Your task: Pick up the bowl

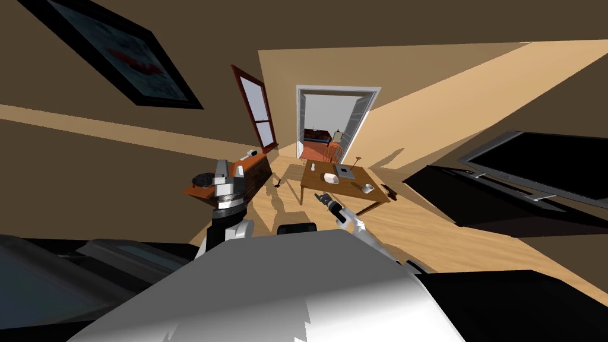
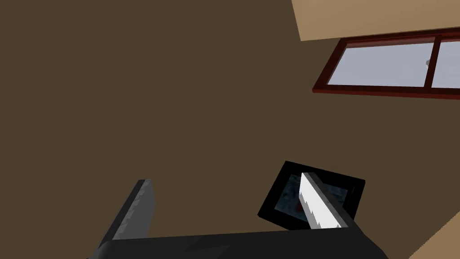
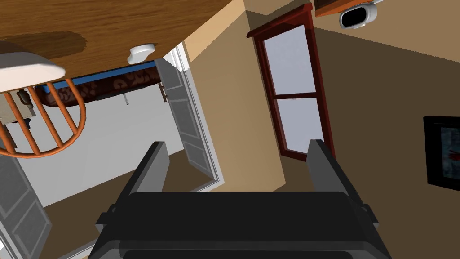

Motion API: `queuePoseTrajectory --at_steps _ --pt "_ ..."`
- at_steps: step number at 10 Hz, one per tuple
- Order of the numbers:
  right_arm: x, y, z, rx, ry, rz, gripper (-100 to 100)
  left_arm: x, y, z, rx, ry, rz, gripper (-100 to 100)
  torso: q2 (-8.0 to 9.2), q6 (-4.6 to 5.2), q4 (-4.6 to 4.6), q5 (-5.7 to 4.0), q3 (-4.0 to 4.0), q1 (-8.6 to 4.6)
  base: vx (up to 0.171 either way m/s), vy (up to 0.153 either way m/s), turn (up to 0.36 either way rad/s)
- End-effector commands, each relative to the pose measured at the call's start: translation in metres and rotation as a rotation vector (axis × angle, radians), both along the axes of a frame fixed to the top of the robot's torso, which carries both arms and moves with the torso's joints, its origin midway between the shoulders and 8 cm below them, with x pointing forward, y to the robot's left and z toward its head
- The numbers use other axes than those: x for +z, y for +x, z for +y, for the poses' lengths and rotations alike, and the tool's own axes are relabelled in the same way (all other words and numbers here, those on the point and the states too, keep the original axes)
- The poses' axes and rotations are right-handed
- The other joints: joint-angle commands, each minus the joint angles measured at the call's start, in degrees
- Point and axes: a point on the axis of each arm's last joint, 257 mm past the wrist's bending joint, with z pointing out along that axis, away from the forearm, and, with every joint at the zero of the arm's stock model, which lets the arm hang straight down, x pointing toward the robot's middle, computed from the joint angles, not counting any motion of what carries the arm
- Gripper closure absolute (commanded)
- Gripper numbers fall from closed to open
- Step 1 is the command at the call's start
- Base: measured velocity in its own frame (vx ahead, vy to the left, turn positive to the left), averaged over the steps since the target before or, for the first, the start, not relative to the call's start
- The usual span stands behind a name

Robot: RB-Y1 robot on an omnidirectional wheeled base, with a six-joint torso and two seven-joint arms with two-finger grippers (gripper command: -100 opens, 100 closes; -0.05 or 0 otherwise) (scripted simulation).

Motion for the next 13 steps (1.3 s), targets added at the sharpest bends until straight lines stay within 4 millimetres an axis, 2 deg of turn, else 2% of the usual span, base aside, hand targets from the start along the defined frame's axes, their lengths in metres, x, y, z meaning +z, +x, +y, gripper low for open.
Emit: queuePoseTrajectory --at_steps 1,4,5,6,8,11,13 --pt "-0.023 -0.002 -0.017 0.005 -0.113 0.034 -100 0.0 0.0 0.0 0.0 0.0 0.0 0 0.0 0.0 0.0 0.0 0.0 0.0 0.002 0.002 0.177" --pt "-0.056 -0.009 -0.044 -0.002 -0.225 0.091 -100 0.0 0.0 0.0 0.0 0.0 0.0 0 -0.06 -0.05 0.0 0.0 -0.03 -0.01 0.008 -0.004 0.144" --pt "-0.06 -0.011 -0.048 -0.007 -0.23 0.101 -100 0.0 0.0 0.0 0.0 0.0 0.0 0 -0.06 -0.01 -0.01 0.0 -0.03 -0.02 0.005 -0.003 -0.019" --pt "-0.07 -0.011 -0.06 0.009 -0.32 0.113 -100 0.0 0.0 0.0 0.0 0.0 0.0 0 -0.03 0.02 -0.01 0.0 -0.02 -0.01 0.009 0.003 0.177" --pt "-0.081 -0.017 -0.071 -0.004 -0.334 0.139 -100 0.0 0.0 0.0 0.0 0.0 0.0 0 -0.06 0.0 -0.01 0.0 -0.03 0.0 0.01 -0.004 0.065" --pt "-0.104 -0.022 -0.108 0.019 -0.522 0.18 -100 0.0 0.0 0.0 0.0 0.0 0.0 0 -0.06 0.02 -0.01 0.0 -0.04 -0.01 0.017 -0.004 0.162" --pt "-0.115 -0.03 -0.122 0.006 -0.539 0.21 -100 0.0 0.0 0.0 0.0 0.0 0.0 0 -0.09 0.01 -0.02 0.0 -0.05 -0.02 0.013 -0.007 0.049"
